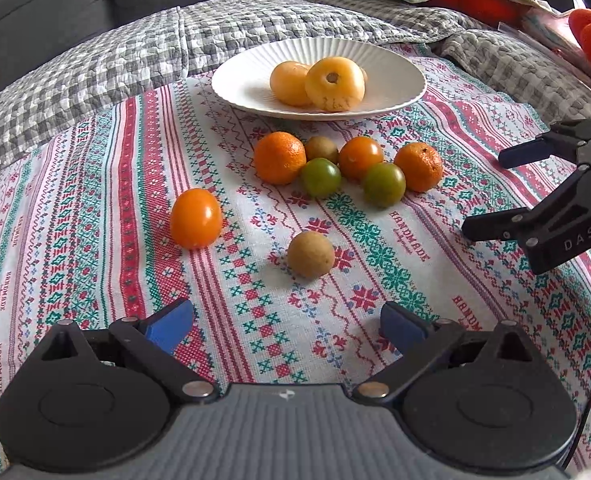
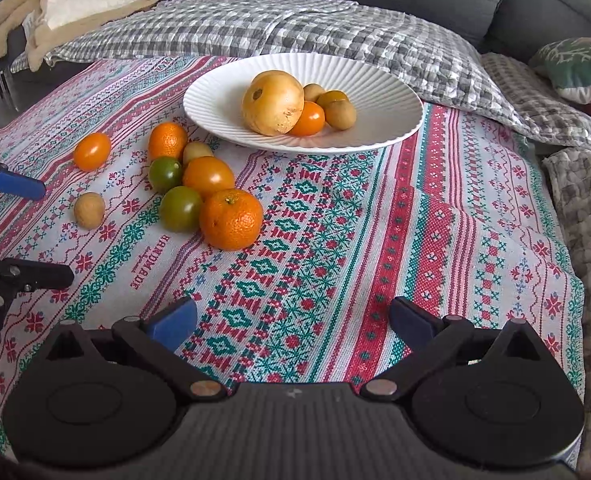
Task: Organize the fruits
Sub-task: 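Lift both tools out of the plate back over the fruits, then grasp the brown kiwi-like fruit with the left tool while the right tool grasps a mandarin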
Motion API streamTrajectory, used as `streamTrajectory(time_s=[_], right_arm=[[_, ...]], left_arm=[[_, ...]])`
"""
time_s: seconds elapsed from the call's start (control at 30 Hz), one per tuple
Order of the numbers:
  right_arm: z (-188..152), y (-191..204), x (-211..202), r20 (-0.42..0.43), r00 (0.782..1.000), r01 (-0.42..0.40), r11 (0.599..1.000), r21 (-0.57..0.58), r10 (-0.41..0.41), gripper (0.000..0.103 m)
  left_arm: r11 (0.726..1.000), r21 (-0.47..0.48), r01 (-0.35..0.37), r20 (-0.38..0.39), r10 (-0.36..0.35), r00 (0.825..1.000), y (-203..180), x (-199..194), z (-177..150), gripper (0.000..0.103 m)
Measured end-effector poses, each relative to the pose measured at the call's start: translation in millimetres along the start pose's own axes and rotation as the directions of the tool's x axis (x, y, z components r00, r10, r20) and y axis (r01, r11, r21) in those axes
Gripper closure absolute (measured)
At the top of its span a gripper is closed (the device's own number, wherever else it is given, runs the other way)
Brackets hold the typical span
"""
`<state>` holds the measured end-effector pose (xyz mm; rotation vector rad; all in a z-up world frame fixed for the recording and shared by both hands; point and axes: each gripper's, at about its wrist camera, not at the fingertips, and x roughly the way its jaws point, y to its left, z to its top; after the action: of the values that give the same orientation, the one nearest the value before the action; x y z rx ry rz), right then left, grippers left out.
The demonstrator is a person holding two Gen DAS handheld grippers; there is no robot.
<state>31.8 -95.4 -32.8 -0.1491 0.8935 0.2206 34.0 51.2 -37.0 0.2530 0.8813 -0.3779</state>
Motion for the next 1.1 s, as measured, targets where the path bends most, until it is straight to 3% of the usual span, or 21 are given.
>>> streamTrajectory(time_s=[0.27,0.63,1.1], right_arm=[[3,2,8,0.056,0.998,-0.012,1.000,-0.004,0.012,0.000],[14,8,20,0.103,0.994,-0.021,1.000,-0.001,0.021,0.003],[27,27,22,0.118,0.990,-0.065,0.996,-0.067,0.073,0.054]], left_arm=[[1.000,-0.022,-0.005,0.051,0.006,0.999,-4,4,1,0.002],[1.000,-0.027,-0.007,0.088,0.009,0.996,-5,5,9,0.029],[0.997,-0.052,0.049,0.085,-0.045,0.995,-7,3,12,0.064]])
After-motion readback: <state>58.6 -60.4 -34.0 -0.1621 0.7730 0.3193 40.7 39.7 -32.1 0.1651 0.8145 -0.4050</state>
